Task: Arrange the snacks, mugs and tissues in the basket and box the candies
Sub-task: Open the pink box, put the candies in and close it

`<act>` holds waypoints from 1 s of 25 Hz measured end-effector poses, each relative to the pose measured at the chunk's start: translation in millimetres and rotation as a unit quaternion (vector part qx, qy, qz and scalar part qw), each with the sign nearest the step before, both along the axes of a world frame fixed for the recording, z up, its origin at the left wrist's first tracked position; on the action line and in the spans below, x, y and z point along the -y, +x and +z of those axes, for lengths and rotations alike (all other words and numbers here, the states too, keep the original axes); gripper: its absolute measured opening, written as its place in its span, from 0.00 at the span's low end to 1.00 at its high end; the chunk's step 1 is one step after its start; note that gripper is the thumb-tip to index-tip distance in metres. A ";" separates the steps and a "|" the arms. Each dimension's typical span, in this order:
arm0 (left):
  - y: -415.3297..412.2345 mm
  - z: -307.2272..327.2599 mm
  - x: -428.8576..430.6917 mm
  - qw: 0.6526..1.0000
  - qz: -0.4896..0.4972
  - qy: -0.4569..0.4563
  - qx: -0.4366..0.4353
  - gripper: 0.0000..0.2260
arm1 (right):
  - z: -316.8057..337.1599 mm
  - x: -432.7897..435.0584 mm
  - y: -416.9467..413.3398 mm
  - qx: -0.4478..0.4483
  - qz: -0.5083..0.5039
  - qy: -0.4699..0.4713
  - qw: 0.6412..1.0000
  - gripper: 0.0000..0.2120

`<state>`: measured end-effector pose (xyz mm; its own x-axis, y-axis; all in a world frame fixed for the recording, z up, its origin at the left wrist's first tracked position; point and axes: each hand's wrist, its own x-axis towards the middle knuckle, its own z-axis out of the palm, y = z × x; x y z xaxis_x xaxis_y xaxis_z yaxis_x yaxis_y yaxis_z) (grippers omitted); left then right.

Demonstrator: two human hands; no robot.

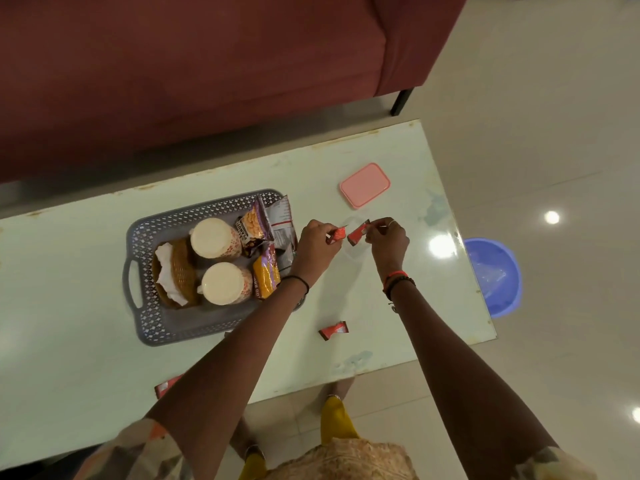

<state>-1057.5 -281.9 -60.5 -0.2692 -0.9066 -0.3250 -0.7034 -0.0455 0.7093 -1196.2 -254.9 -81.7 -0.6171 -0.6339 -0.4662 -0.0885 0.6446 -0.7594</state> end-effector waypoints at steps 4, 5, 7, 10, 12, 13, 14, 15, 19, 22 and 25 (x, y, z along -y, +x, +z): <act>-17.1 -4.9 2.9 1.000 -0.019 0.015 0.013 0.10 | -1.0 0.6 -14.5 0.026 0.015 0.004 1.000 0.08; -20.5 -6.1 3.9 0.999 -0.025 0.016 0.018 0.10 | -0.2 0.7 -18.3 0.025 0.008 -0.002 1.000 0.08; -26.4 -8.0 7.1 0.999 -0.035 0.018 0.030 0.10 | 0.8 0.0 -26.9 0.014 -0.009 -0.006 1.000 0.07; -36.9 -10.8 15.1 0.998 -0.042 0.019 0.045 0.10 | 0.9 -2.9 -40.0 0.008 -0.020 -0.001 1.000 0.07; -44.4 -13.6 19.6 0.997 -0.050 0.017 0.049 0.11 | 0.1 -5.0 -47.5 0.008 -0.022 0.005 1.000 0.08; -48.2 -15.3 20.7 0.997 -0.056 0.020 0.050 0.11 | -0.1 -5.6 -50.6 0.008 -0.021 0.008 1.000 0.08; -50.9 -16.5 20.4 0.996 -0.064 0.026 0.051 0.12 | -0.2 -6.2 -52.7 0.006 -0.019 0.009 1.000 0.07; -52.6 -17.5 19.3 0.995 -0.075 0.034 0.051 0.13 | 0.6 -6.5 -54.1 0.002 -0.015 0.008 1.000 0.07; -47.5 -16.7 8.1 0.996 -0.075 0.021 0.033 0.16 | 6.4 -8.9 -50.0 -0.002 0.005 0.004 1.000 0.07; -31.6 -5.7 -21.4 0.999 -0.031 -0.034 -0.010 0.12 | 11.8 -20.2 -36.3 -0.003 0.047 -0.002 0.999 0.07; 4.5 3.7 -77.3 0.997 -0.011 -0.078 -0.011 0.08 | 21.9 -42.8 -6.5 -0.029 0.096 -0.018 0.995 0.04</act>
